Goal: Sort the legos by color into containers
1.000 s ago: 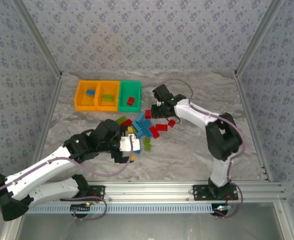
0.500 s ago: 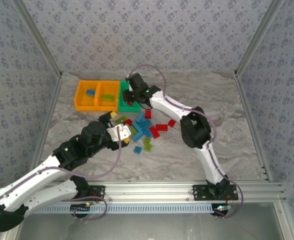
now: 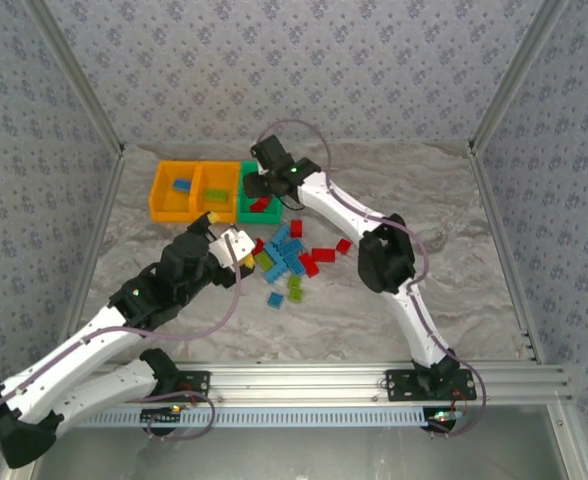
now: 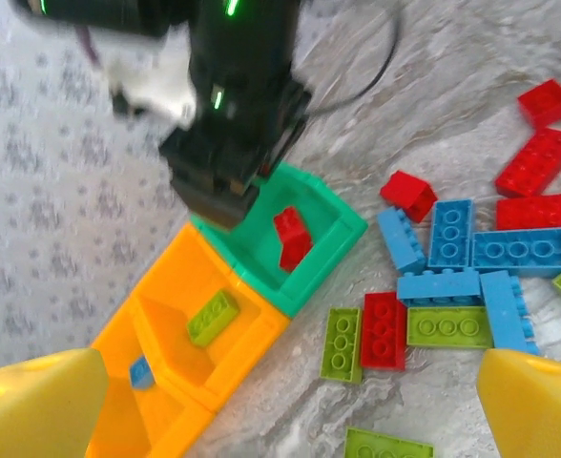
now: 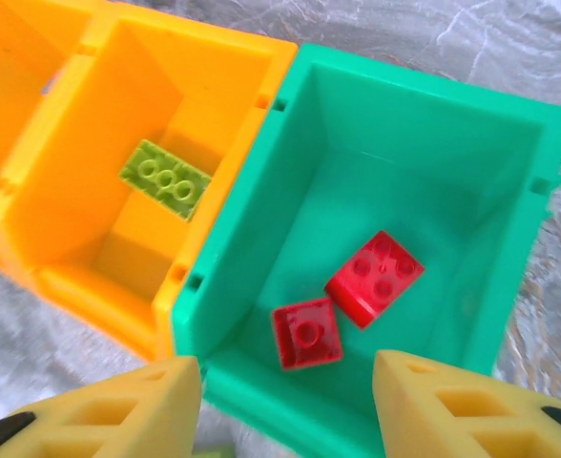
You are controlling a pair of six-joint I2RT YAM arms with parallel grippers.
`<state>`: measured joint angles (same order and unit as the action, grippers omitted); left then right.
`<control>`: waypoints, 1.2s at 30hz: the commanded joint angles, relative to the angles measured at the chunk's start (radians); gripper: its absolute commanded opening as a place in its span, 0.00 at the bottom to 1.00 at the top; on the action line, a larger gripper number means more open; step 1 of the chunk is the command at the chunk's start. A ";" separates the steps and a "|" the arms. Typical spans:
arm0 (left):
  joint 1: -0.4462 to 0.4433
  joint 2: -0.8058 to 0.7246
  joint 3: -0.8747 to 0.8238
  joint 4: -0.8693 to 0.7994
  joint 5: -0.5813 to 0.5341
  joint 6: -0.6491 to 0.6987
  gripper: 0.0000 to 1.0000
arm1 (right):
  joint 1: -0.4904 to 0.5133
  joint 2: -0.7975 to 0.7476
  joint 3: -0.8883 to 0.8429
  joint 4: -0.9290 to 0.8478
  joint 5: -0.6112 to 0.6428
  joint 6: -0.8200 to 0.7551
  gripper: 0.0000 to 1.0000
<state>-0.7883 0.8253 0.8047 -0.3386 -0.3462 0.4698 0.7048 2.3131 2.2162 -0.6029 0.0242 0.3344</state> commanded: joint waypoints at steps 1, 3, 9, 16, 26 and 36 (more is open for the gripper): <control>0.087 0.039 0.083 -0.001 -0.037 -0.177 0.99 | 0.011 -0.229 -0.111 -0.004 -0.070 -0.038 0.54; 0.167 0.063 0.116 -0.017 -0.011 -0.278 0.98 | 0.017 -0.362 -0.260 0.037 -0.123 -0.048 0.56; 0.267 0.155 0.240 -0.152 0.039 -0.599 0.99 | 0.074 -0.740 -0.644 0.070 -0.156 -0.109 0.65; 0.275 0.245 0.241 -0.359 0.044 -1.196 0.81 | 0.168 -1.065 -1.013 0.165 -0.172 -0.103 0.81; 0.264 0.337 -0.030 -0.238 0.175 -1.615 0.81 | 0.266 -1.096 -1.166 0.154 -0.079 -0.036 0.97; 0.245 0.568 -0.002 -0.145 0.178 -1.483 0.80 | 0.288 -1.074 -1.151 0.166 0.000 -0.016 0.98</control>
<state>-0.5308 1.3621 0.7658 -0.5331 -0.1741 -1.0462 0.9844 1.2308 1.0477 -0.4427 -0.0212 0.3000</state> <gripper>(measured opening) 0.803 0.978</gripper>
